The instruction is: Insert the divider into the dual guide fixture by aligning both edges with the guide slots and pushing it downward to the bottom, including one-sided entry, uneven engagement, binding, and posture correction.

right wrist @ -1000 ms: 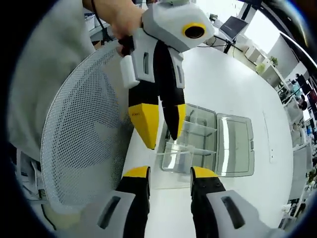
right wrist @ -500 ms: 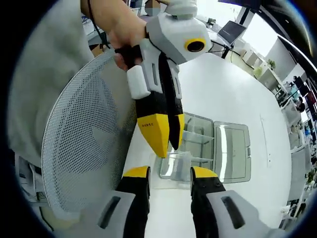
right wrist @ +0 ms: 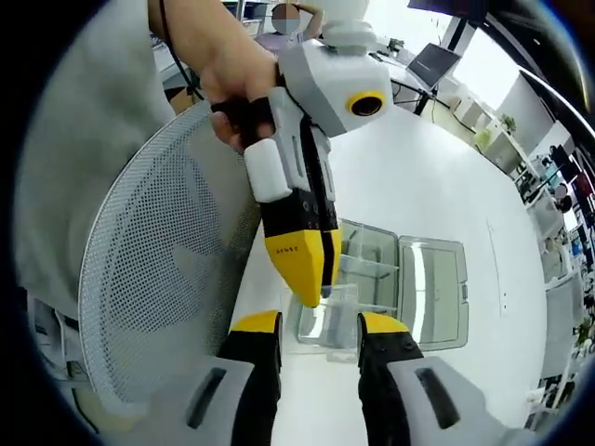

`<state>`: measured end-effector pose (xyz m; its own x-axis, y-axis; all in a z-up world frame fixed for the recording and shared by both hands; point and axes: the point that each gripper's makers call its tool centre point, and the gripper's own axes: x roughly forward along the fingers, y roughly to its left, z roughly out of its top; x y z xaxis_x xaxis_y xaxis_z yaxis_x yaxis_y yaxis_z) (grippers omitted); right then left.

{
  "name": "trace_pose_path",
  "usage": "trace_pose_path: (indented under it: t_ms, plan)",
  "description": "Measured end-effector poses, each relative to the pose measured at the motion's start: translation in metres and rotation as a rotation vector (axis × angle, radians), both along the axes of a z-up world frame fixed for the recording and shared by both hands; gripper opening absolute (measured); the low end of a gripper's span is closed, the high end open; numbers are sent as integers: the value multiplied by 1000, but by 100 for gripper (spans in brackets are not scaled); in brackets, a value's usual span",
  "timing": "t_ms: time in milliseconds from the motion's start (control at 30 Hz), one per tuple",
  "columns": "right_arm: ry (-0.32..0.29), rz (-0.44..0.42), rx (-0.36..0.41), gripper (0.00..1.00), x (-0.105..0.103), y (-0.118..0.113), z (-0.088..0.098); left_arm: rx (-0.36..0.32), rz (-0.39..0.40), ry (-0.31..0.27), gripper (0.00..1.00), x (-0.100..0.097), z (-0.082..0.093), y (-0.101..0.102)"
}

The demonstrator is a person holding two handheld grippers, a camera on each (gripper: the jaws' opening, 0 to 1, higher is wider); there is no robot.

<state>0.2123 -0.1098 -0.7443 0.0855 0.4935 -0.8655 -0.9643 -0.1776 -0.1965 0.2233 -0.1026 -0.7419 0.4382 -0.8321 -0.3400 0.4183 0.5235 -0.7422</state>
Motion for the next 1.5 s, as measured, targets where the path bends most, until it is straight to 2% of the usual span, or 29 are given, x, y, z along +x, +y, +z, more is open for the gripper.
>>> trace_pose_path:
  t_ms: [467,1000,1167,1200,1233,1267,1400,1500]
  plan:
    - [-1,2,12,27,1,5,3,-50,15,56,2,1,1,0]
    - [-15,4,10,27,0,7,4,-103,40,122,0,1,1,1]
    - [-28,15,11,28,0,7,4,-128,61,176,0,1,0,2]
    - [-30,15,10,28,1,7,5,-130,64,178,0,1,0,2]
    - [-40,19,9,20,2,7,6,-101,56,193,0,-2,-4,4]
    - [-69,52,2,17,5,7,7,-108,33,172,0,-4,-3,1]
    - [-56,36,16,19,3,8,8,-127,56,176,0,-2,-1,2]
    - [-56,35,17,20,4,8,9,-117,53,161,0,-1,-1,4]
